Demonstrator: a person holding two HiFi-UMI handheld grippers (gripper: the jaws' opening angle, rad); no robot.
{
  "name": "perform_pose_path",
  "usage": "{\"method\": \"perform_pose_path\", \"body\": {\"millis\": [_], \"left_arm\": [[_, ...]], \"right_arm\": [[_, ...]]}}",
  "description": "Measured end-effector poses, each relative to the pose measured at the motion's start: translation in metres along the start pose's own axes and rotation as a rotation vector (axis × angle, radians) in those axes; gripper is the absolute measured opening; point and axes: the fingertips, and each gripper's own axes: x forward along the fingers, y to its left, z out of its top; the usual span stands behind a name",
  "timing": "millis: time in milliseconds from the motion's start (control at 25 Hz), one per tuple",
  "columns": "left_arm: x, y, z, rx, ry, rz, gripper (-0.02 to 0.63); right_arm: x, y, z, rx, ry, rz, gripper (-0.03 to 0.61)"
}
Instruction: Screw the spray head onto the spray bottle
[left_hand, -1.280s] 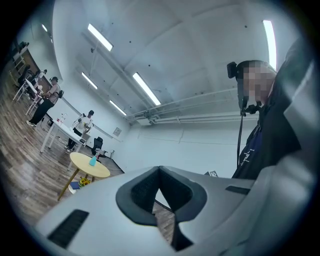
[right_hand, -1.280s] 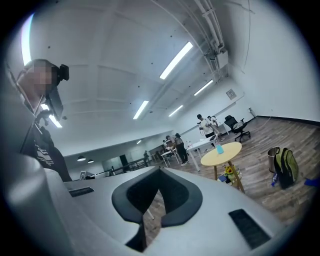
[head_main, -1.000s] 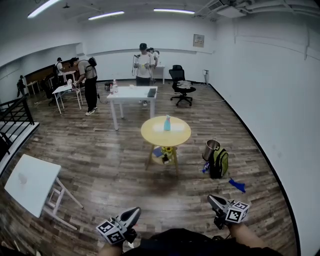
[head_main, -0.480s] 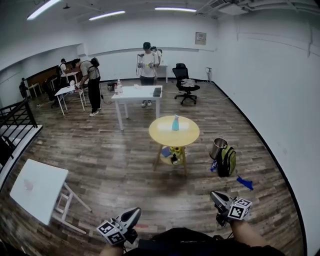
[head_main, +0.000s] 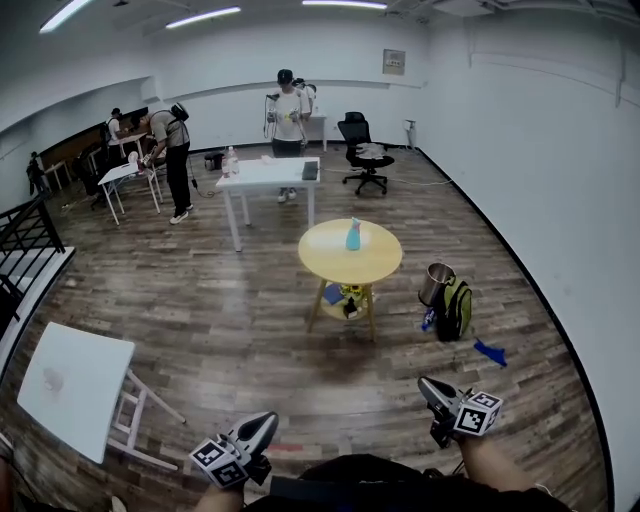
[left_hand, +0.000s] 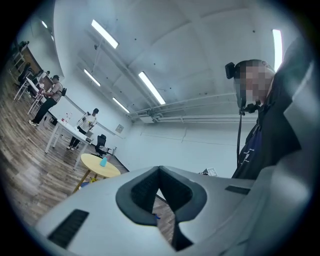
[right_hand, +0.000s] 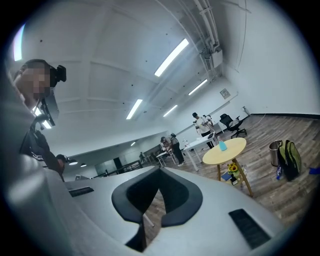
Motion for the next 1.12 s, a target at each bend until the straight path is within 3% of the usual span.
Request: {"method": "perform_pose_path", "body": {"millis": [160,360,760,1120], "left_arm": [[0.035,0.005,-0.006,-0.016,0.016,-0.027,0.003],[0.108,0.008,-0.012,0.000,0.025,-0.036,0.003],[0.284,-0.024,-0.022,0.022,-0.039,0.016,0.003],[0.370,-0.012,-0.038,0.016,-0.022,0.068,0.003]], "right_arm": [[0.003,-0.023,0.008,0.000,0.010,-0.008,0.000],[0.003,-0.088,0.038,0.015,-0.003,0.003,0.000],[-0.017,-0.237,0.144,-0.016,0.020,0.086,0.000],[0.001,-0.317,0.176,-0.048,0.058,0.152,0.002]]}}
